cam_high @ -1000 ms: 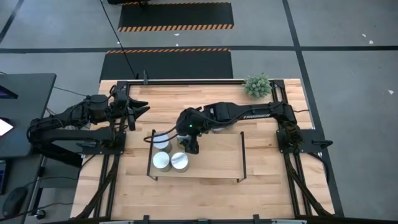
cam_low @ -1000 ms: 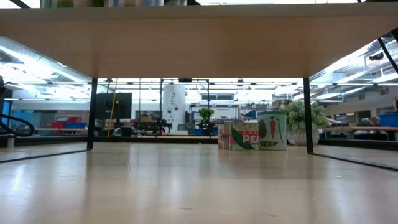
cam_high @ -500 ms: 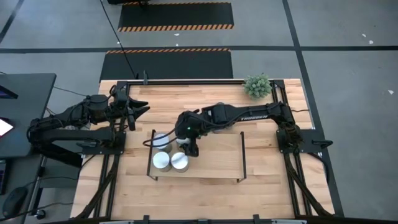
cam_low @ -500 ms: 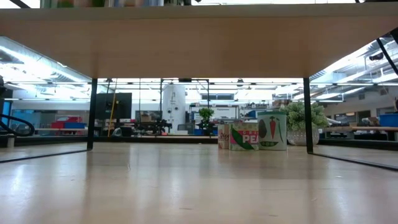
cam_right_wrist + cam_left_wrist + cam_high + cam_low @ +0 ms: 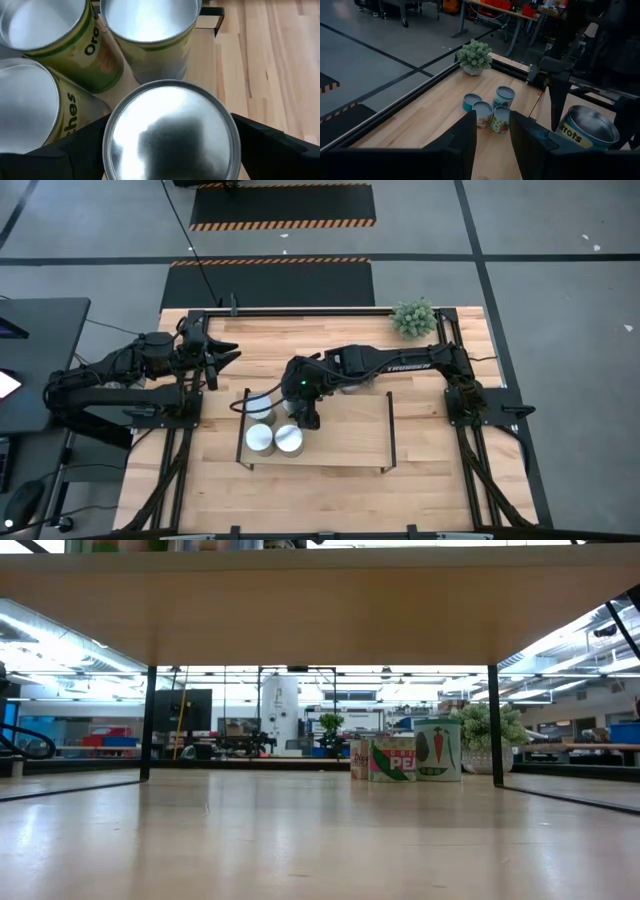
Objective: Pick and place cans onto a shelf
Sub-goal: Put the canned carrots on the shelf
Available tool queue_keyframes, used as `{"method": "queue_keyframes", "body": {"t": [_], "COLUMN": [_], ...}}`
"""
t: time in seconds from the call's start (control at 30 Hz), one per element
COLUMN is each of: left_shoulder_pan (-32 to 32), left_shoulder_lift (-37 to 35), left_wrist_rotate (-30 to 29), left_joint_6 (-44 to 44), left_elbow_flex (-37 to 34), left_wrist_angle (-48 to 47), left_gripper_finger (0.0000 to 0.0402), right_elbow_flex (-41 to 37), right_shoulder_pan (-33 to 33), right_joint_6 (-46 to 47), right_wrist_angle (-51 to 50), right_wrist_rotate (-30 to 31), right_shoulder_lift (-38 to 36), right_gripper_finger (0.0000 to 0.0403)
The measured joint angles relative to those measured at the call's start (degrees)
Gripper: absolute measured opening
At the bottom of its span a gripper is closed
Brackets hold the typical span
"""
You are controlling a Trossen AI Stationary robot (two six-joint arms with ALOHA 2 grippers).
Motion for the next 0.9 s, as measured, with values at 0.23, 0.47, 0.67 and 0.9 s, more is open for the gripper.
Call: {"method": "queue_keyframes", "body": {"t": [0.23, 0.47, 0.67, 0.9], "left_shoulder_pan": [0.0, 0.0, 0.0, 0.0], "left_shoulder_lift": [0.0, 0.0, 0.0, 0.0], "left_wrist_rotate": [0.0, 0.0, 0.0, 0.0], "left_joint_6": [0.0, 0.0, 0.1, 0.0], "left_elbow_flex": [0.0, 0.0, 0.0, 0.0], "left_wrist_angle": [0.4, 0.5, 0.5, 0.4], "left_gripper_finger": [0.0121, 0.0121, 0.0121, 0.0121], "right_elbow_flex": [2.8, 4.8, 5.2, 5.2], "right_shoulder_pan": [-1.2, -1.8, -2.8, -5.8], "right_joint_6": [1.4, 2.7, 4.6, 6.1], "right_wrist_angle": [-0.5, -0.6, -0.3, -2.3], "right_wrist_rotate": [-2.5, -3.8, -4.3, 1.1], "right_shoulder_lift": [-0.1, -0.2, -0.7, -2.6], "right_gripper_finger": [0.0382, 0.0382, 0.0382, 0.0373]}}
